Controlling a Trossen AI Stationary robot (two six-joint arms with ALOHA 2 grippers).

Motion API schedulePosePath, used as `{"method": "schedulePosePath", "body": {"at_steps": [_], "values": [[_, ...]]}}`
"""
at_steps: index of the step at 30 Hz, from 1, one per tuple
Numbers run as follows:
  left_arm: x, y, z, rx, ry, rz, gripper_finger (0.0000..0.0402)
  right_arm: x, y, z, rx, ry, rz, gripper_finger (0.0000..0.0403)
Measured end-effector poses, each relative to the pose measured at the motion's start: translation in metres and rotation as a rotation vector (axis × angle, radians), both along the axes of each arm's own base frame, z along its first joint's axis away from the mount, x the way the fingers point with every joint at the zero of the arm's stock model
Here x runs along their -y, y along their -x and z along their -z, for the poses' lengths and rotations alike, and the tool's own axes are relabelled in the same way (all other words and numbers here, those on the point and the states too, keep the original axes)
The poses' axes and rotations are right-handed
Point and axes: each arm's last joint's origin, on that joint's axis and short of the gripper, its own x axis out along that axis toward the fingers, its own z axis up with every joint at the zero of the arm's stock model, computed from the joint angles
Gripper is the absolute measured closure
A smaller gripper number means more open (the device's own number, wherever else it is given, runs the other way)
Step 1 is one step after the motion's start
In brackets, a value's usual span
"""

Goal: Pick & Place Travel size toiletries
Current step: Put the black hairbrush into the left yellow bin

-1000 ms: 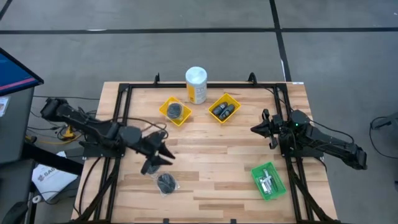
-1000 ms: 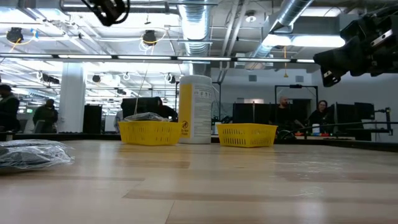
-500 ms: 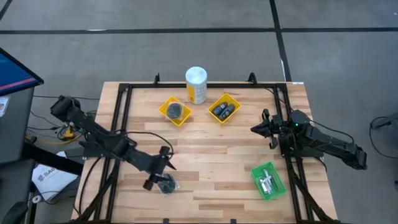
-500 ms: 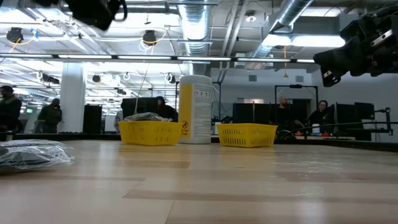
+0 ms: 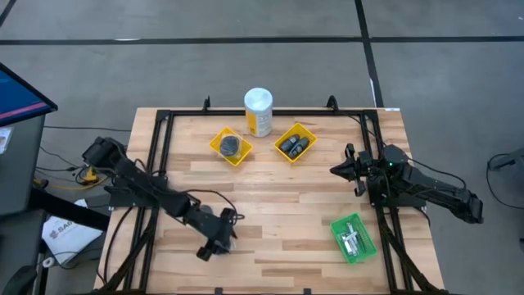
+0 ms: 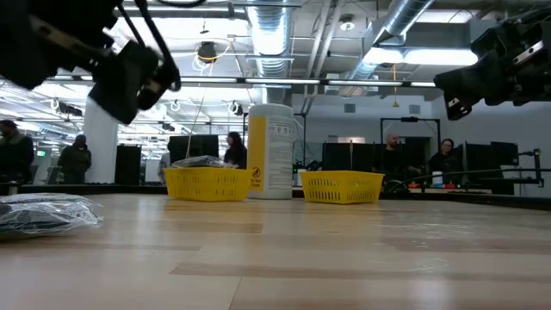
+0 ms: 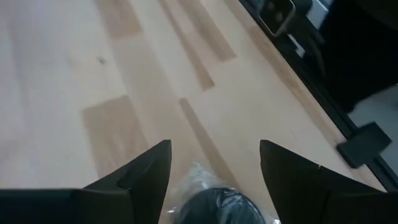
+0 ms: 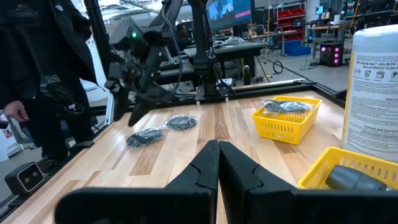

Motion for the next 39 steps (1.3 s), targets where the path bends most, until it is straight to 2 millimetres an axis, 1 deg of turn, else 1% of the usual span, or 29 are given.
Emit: {"method": "schedulePosePath", "body": {"at_steps": [5, 10, 15, 19, 23, 27, 34, 39], "values": [[0.004, -0.006, 0.018, -0.038, -0.002, 0.017, 0.0176, 0.0, 0.0, 0.0, 0.0, 0.0, 0.0, 0.0403], [0.005, -0.009, 0.037, -0.086, -0.049, 0.033, 0.0172, 0.0, 0.0, 0.0, 0.0, 0.0, 0.0, 0.0403], [0.006, -0.01, 0.051, -0.129, -0.074, 0.034, 0.0172, 0.0, 0.0, 0.0, 0.0, 0.0, 0.0, 0.0403], [0.006, -0.011, 0.057, -0.144, -0.081, 0.032, 0.0172, 0.0, 0.0, 0.0, 0.0, 0.0, 0.0, 0.0403], [0.006, -0.011, 0.058, -0.145, -0.082, 0.032, 0.0185, 0.0, 0.0, 0.0, 0.0, 0.0, 0.0, 0.0403], [0.006, -0.011, 0.058, -0.149, -0.078, 0.021, 0.0218, 0.0, 0.0, 0.0, 0.0, 0.0, 0.0, 0.0403], [0.005, -0.011, 0.058, -0.15, -0.081, 0.0, 0.0308, 0.0, 0.0, 0.0, -0.004, -0.059, 0.0, 0.0403], [0.006, -0.011, 0.058, -0.153, -0.08, 0.003, 0.0363, 0.0, 0.0, 0.0, -0.005, -0.078, 0.001, 0.0403]]}}
